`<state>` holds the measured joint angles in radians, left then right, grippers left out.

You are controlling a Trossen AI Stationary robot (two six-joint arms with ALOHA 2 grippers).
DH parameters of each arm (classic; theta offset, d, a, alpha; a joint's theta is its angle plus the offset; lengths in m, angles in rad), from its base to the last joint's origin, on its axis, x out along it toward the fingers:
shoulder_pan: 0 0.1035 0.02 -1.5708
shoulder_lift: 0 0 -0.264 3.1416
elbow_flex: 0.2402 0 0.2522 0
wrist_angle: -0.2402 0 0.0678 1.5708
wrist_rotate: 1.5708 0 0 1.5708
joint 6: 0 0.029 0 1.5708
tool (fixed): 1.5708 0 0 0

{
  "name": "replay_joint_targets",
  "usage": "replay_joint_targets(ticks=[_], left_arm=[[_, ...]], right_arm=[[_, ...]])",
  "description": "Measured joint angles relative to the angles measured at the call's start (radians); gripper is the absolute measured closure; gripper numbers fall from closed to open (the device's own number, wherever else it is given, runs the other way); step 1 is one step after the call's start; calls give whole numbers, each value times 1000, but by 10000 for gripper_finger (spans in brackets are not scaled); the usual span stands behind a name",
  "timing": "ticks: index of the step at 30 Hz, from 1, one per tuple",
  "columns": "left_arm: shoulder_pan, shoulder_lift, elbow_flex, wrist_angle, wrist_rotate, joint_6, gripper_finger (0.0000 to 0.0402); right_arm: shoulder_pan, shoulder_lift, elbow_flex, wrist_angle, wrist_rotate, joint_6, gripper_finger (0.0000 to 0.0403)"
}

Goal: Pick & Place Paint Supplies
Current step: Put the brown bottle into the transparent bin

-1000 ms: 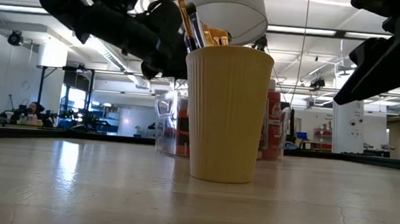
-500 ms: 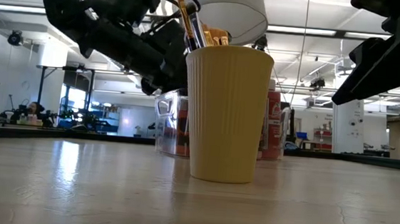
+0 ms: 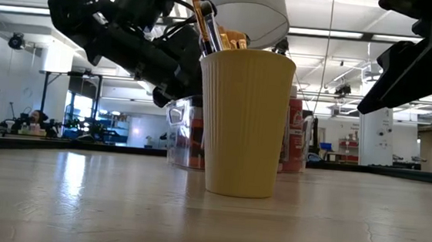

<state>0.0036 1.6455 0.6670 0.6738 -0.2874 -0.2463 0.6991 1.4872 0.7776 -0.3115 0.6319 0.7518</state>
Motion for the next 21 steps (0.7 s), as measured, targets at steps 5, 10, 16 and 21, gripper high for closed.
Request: replay_joint_targets(ticks=[5,10,16,21], left_arm=[[0,-1,0,-10,4,-11,271],[0,-28,-2,-35,15,-4,271],[-2,-102,-3,-48,49,11,271],[-2,-191,6,-101,62,51,271]], right_arm=[[0,0,0,-1,0,-2,89],[0,0,0,-3,0,-2,78],[0,0,0,-6,0,-2,67],[0,0,0,-8,0,-2,57]])
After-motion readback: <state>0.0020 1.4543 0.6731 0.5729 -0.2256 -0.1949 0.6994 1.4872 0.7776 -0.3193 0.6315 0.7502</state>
